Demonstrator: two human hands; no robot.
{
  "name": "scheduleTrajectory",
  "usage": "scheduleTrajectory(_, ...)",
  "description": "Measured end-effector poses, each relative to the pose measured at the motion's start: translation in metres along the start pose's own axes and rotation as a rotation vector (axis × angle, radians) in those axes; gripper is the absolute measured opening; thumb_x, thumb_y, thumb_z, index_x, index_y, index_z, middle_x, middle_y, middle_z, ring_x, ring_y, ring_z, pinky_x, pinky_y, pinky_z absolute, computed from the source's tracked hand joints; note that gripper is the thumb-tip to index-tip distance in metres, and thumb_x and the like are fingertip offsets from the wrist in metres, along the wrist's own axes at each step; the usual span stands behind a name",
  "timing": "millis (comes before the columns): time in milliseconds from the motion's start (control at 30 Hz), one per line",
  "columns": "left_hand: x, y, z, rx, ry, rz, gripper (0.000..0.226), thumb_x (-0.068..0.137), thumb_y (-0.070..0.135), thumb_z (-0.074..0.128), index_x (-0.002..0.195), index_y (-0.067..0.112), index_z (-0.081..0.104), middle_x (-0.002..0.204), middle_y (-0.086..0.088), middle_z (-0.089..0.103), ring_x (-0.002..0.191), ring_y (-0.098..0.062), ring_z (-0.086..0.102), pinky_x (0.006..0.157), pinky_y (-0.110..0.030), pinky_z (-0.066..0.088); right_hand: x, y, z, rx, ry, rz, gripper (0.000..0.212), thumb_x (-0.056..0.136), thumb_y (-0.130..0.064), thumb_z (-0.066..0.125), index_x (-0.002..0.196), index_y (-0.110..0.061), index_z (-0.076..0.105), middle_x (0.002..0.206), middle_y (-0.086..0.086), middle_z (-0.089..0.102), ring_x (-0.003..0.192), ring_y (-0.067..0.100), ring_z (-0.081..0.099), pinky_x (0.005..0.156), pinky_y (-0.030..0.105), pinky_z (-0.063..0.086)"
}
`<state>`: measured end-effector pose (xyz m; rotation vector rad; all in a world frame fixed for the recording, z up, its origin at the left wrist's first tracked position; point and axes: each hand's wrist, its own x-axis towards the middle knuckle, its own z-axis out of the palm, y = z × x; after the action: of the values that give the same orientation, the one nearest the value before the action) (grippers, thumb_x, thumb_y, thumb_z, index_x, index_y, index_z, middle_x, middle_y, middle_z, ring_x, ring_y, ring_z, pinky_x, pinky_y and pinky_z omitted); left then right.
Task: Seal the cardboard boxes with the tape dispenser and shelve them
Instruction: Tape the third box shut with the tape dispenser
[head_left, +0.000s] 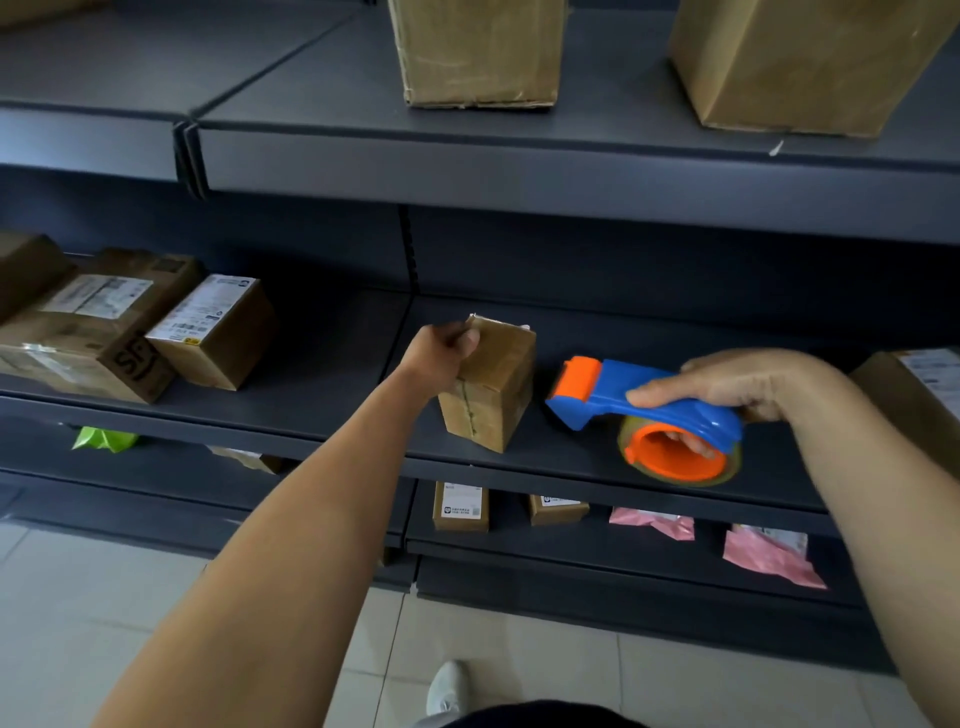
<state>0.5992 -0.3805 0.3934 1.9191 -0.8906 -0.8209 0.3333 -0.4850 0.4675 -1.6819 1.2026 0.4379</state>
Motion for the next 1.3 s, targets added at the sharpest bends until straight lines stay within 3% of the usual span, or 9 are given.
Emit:
scheduleTrajectory(67,0.001,-0.002,-0.005,-0.002,0.008,0.005,0.036,0.098,0.032,0.051,0.127,0.013,0.06,0.108,-0.004,0.065,0.1,-0.017,0.06,0.083,-0.028,0.046,-0.006,0.012,-0.008,-0.029,0.015,0.034,0.08,0.016,-0.068,0.085,0.06,-0.003,0.067,0.055,0.018,0.062,0.041,0.02,0.058,0.043,0.024,0.049)
scheduleTrajectory(300,-0.003,0.001,0.005,0.004,0.0,0.06,0.035,0.1,0.028,0.049,0.128,0.009,0.057,0.106,-0.003,0.062,0.097,-0.014,0.057,0.082,-0.026,0.044,0.007,0.004,0.012,-0.146,0.087,0.109,0.044,0.073,-0.049,0.074,0.073,-0.006,0.065,0.053,0.007,0.066,0.042,0.015,0.061,0.046,0.021,0.049)
scheduleTrajectory(567,-0.007,-0.002,0.005,0.061,0.066,0.046,0.026,0.1,0.034,0.044,0.121,0.018,0.043,0.096,-0.001,0.052,0.076,-0.013,0.052,0.06,-0.026,0.043,0.04,-0.04,0.047,-0.169,-0.041,0.052,0.04,0.087,-0.048,0.062,0.079,-0.009,0.061,0.046,-0.002,0.064,0.037,0.006,0.059,0.046,0.019,0.049)
scheduleTrajectory(633,-0.009,0.001,0.007,0.251,0.136,0.139,0.024,0.101,0.03,0.042,0.118,0.016,0.05,0.106,-0.007,0.05,0.092,-0.021,0.052,0.069,-0.03,0.043,0.04,-0.047,0.045,-0.209,-0.042,0.049,0.04,0.087,-0.049,0.061,0.078,-0.01,0.061,0.044,-0.002,0.063,0.039,0.007,0.059,0.046,0.019,0.048)
scheduleTrajectory(700,-0.012,0.009,0.012,0.512,0.172,0.166,0.032,0.1,0.036,0.041,0.121,0.013,0.051,0.118,-0.012,0.049,0.113,-0.029,0.048,0.08,-0.037,0.043,0.041,-0.048,0.043,-0.241,-0.024,0.056,0.042,0.084,-0.051,0.063,0.079,-0.01,0.061,0.045,0.0,0.063,0.045,0.011,0.06,0.048,0.02,0.049)
scheduleTrajectory(867,-0.023,0.023,0.027,0.777,0.098,0.104,0.09,0.074,0.075,0.054,0.136,0.011,0.038,0.125,-0.011,0.052,0.116,-0.031,0.052,0.087,-0.041,0.046,0.045,-0.048,0.045,-0.26,-0.015,0.066,0.044,0.083,-0.053,0.063,0.08,-0.009,0.061,0.053,0.005,0.064,0.051,0.014,0.06,0.049,0.02,0.049)
scheduleTrajectory(1000,-0.019,0.024,0.011,0.506,0.105,0.029,0.067,0.077,0.056,0.065,0.126,0.012,0.049,0.114,-0.006,0.057,0.106,-0.026,0.056,0.083,-0.035,0.048,0.036,-0.049,0.04,-0.257,-0.02,0.052,0.043,0.084,-0.051,0.062,0.078,-0.008,0.062,0.062,0.009,0.065,0.054,0.016,0.061,0.05,0.022,0.049)
scheduleTrajectory(1167,-0.018,-0.006,-0.019,-0.149,0.027,-0.255,0.034,0.081,0.045,0.068,0.084,0.013,0.058,0.087,-0.005,0.065,0.09,-0.025,0.064,0.084,-0.038,0.054,0.027,-0.062,0.029,-0.261,-0.017,0.029,0.049,0.081,-0.053,0.065,0.08,-0.004,0.063,0.05,0.007,0.064,0.043,0.015,0.061,0.046,0.021,0.051)
scheduleTrajectory(1300,-0.011,-0.029,-0.028,-0.207,0.031,-0.325,0.028,0.09,0.037,0.061,0.097,0.01,0.065,0.096,-0.009,0.066,0.099,-0.028,0.063,0.093,-0.038,0.051,0.032,-0.083,0.041,-0.275,-0.028,0.007,0.048,0.082,-0.053,0.064,0.076,-0.006,0.061,0.049,0.006,0.063,0.041,0.014,0.06,0.045,0.02,0.05)
